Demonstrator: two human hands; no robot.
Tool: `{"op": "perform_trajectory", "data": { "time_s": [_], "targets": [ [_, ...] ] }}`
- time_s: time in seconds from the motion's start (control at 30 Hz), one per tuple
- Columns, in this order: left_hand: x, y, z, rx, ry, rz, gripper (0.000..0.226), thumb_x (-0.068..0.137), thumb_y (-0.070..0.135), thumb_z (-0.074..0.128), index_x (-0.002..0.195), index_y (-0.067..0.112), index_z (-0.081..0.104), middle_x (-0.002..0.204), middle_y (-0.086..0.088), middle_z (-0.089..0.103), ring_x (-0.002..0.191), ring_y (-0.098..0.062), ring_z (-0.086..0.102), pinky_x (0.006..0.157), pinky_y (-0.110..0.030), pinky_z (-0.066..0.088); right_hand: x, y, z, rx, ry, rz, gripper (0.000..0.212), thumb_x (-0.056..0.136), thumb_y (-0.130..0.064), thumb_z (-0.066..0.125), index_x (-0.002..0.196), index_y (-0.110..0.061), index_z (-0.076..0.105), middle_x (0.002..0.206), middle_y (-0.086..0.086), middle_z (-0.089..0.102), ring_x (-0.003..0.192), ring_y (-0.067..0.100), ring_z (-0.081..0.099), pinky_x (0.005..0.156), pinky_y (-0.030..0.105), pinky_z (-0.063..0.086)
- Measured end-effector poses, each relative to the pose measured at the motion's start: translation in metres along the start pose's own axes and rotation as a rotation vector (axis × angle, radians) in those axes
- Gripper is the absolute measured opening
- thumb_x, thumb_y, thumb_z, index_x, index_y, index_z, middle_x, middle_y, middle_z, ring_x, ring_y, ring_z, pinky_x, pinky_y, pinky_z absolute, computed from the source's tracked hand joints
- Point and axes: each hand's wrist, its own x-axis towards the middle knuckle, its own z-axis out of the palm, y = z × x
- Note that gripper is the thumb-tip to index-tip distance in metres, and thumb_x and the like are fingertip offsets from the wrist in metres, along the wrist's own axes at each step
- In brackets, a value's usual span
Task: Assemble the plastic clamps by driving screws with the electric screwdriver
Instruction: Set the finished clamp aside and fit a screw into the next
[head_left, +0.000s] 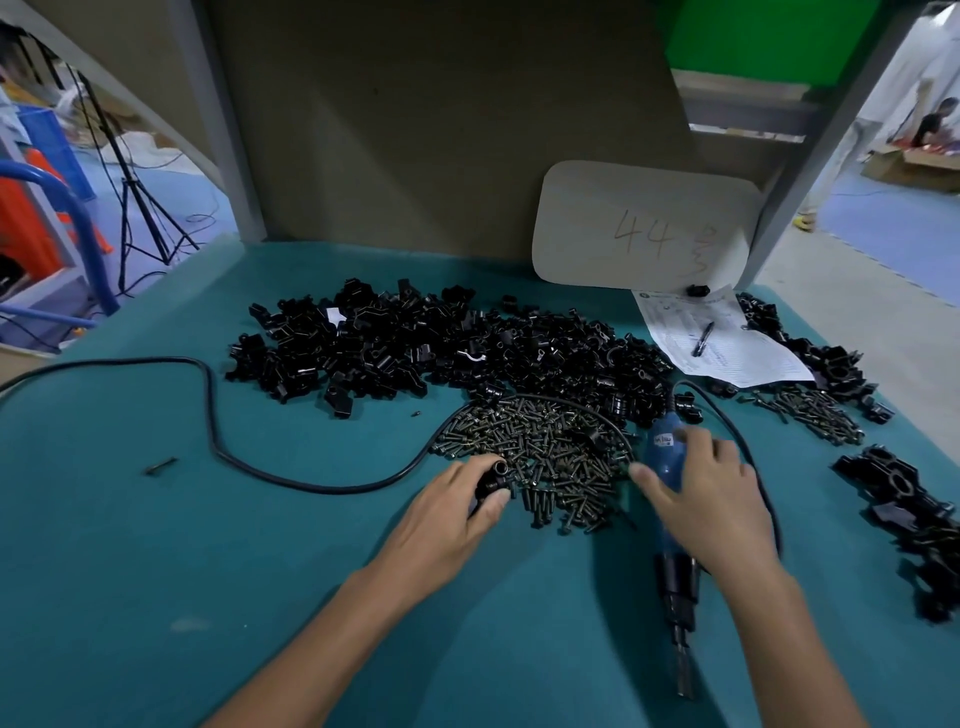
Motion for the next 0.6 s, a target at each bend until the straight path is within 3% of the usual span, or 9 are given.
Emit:
{"op": "perform_trajectory", "data": {
  "time_s": [0.07,0.13,0.2,0.23,0.3,0.33,0.4,0.47,0.6],
  "targets": [
    [0.001,0.001,0.000,-0.002,0.000,0.001,0.049,0.096,0.069,0.025,0.136,0.043,0.036,0.118,0.018,0.049,0.104,0.005,0.048,0.081,-0.022,0.040,-0.002,0.014,0.001,-0.034,-0.137,0.106,0.086,0.089,-0.068,0.060,0.148,-0.021,0.019,0.131,0.014,0.058,0.113,0.039,0.059,0.078,0.044,0.044],
    [0.000,0.000,0.000,-0.003,0.000,0.004,0.048,0.096,0.069,0.025,0.135,0.044,0.036,0.117,0.020,0.049,0.105,0.009,0.046,0.079,-0.019,0.038,-0.001,0.023,0.006,0.052,-0.201,0.151,0.094,0.089,-0.064,0.064,0.155,-0.020,0.012,0.126,0.015,0.063,0.114,0.039,0.061,0.082,0.043,0.044],
    [0.000,0.000,0.000,-0.005,-0.002,0.010,0.045,0.097,0.068,0.027,0.135,0.045,0.035,0.119,0.020,0.049,0.106,0.006,0.047,0.082,-0.021,0.040,0.001,0.028,0.006,0.378,-0.209,0.193,0.092,0.091,-0.053,0.069,0.158,-0.015,0.019,0.123,0.013,0.066,0.115,0.037,0.063,0.094,0.045,0.049],
    [-0.001,0.000,0.000,0.000,-0.002,0.011,0.042,0.099,0.066,0.028,0.135,0.046,0.034,0.120,0.019,0.050,0.106,0.003,0.048,0.085,-0.024,0.042,0.002,0.029,0.006,0.616,-0.214,0.226,0.081,0.093,-0.045,0.070,0.155,-0.012,0.030,0.118,0.010,0.070,0.109,0.031,0.067,0.093,0.046,0.052],
    [0.000,0.000,-0.001,0.016,-0.003,0.014,0.038,0.101,0.063,0.030,0.135,0.047,0.033,0.121,0.017,0.050,0.106,0.000,0.049,0.089,-0.028,0.045,0.002,0.030,0.009,1.077,-0.220,0.306,0.047,0.097,-0.034,0.067,0.133,-0.007,0.057,0.100,0.002,0.077,0.086,0.016,0.073,0.076,0.033,0.059],
    [0.000,0.001,-0.001,0.023,-0.005,0.015,0.036,0.101,0.062,0.031,0.134,0.047,0.033,0.120,0.017,0.051,0.106,-0.002,0.049,0.089,-0.029,0.046,0.003,0.029,0.011,1.288,-0.215,0.333,0.036,0.097,-0.033,0.065,0.121,-0.006,0.064,0.093,0.001,0.077,0.077,0.013,0.073,0.068,0.028,0.060],
    [0.001,0.001,0.000,0.036,-0.003,0.018,0.034,0.101,0.062,0.030,0.133,0.049,0.032,0.121,0.017,0.051,0.107,-0.002,0.049,0.090,-0.028,0.045,0.004,0.024,0.014,1.619,-0.209,0.361,0.030,0.092,-0.032,0.065,0.111,-0.008,0.065,0.094,0.005,0.077,0.079,0.016,0.076,0.065,0.028,0.062],
    [0.001,0.000,0.000,0.035,0.005,0.009,0.036,0.100,0.063,0.030,0.133,0.049,0.032,0.121,0.018,0.050,0.106,-0.001,0.049,0.088,-0.027,0.044,0.008,0.017,0.018,1.783,-0.207,0.402,0.031,0.087,-0.032,0.066,0.109,-0.010,0.063,0.097,0.007,0.078,0.092,0.021,0.077,0.068,0.033,0.063],
    [0.003,-0.002,0.000,0.028,0.007,-0.012,0.045,0.098,0.068,0.027,0.136,0.047,0.034,0.118,0.019,0.049,0.104,0.003,0.048,0.082,-0.024,0.041,0.017,0.008,0.033,1.896,-0.169,0.508,0.053,0.082,-0.042,0.069,0.124,-0.010,0.060,0.111,0.010,0.075,0.107,0.022,0.073,0.071,0.034,0.063]
  ]
}}
